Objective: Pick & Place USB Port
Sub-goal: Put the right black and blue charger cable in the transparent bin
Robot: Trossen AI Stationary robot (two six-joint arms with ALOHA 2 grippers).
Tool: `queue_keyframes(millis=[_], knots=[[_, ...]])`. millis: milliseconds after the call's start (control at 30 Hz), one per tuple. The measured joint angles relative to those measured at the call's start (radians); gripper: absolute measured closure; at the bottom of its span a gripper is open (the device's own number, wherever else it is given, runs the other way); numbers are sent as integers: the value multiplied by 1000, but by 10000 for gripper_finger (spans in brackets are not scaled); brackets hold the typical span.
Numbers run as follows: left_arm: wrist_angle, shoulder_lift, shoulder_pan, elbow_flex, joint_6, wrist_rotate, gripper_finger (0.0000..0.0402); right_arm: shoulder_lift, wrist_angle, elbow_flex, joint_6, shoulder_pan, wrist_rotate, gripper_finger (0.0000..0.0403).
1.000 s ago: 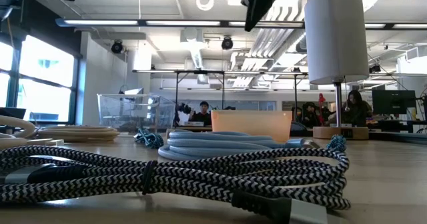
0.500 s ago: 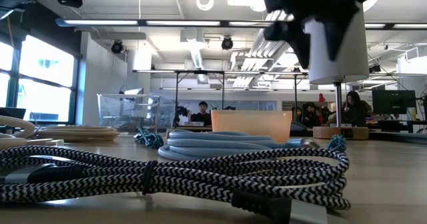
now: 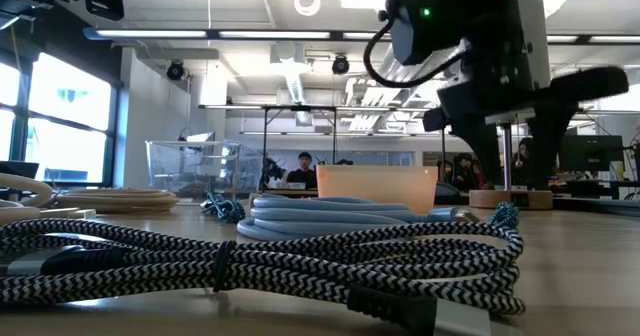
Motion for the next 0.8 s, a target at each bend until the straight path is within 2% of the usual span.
queue_keyframes(millis=[100, 233, 433, 567, 667, 800], knots=[[-12, 0, 0, 0, -3, -23, 401, 0, 48, -16, -17, 0, 33, 172], [-14, 0, 0, 0, -6, -37, 401, 0, 110, -31, -19, -9, 24, 172], [-14, 0, 0, 0, -6, -37, 401, 0, 173, -83, -12, -30, -56, 172], [-23, 0, 0, 0, -5, -39, 401, 0, 226, -129, -10, -30, -62, 175], [-46, 0, 0, -1, -5, -52, 401, -1, 286, -162, 6, -30, -65, 199], [-73, 0, 0, -1, -3, -80, 401, -6, 331, -192, 77, -29, -85, 272]])
